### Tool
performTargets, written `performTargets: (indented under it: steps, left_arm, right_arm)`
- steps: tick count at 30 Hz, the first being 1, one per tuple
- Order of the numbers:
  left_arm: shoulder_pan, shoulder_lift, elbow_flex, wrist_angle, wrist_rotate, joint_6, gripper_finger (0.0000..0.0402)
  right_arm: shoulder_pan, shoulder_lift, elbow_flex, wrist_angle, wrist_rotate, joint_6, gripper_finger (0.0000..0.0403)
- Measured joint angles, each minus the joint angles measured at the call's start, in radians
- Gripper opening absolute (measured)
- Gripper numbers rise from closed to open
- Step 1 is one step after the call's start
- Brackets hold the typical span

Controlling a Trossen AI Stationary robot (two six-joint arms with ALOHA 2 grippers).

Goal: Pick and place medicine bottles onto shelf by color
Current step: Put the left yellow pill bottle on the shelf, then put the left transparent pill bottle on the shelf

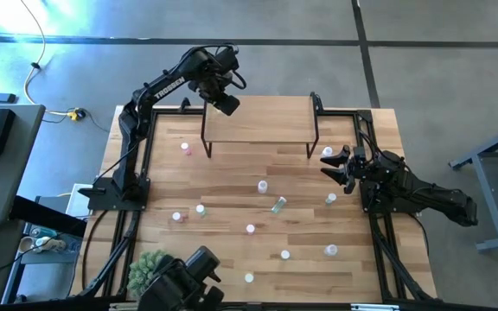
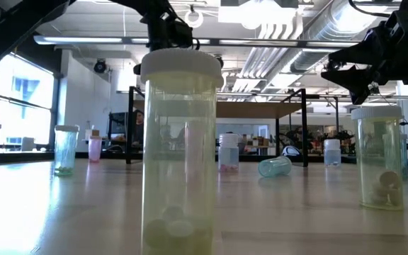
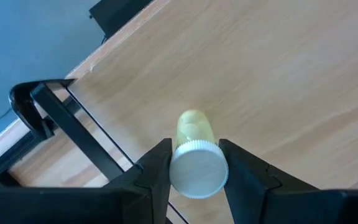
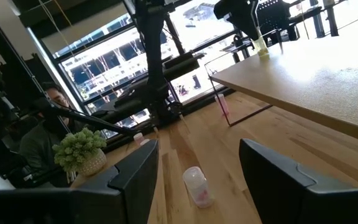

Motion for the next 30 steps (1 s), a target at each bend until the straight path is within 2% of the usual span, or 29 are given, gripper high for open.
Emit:
performTargets:
  steps: [9,23,30]
  left_arm:
    - [0.003,0.001,0.000,0.005,-0.007,0.002,0.0119]
    - [0.003,0.005,-0.002,0.052,-0.004,0.027,0.0191]
    - [0.012,0.002,0.034,0.046,-0.001,0.062,0.0204]
  right_arm:
    - [0.000,0.000,0.000,0.000,0.001,0.000,0.0216]
    - [0.000,0.000,0.000,0.000,0.004,0.000,0.0216]
    - [0.000,0.000,0.000,0.000,0.006,0.000,0.0216]
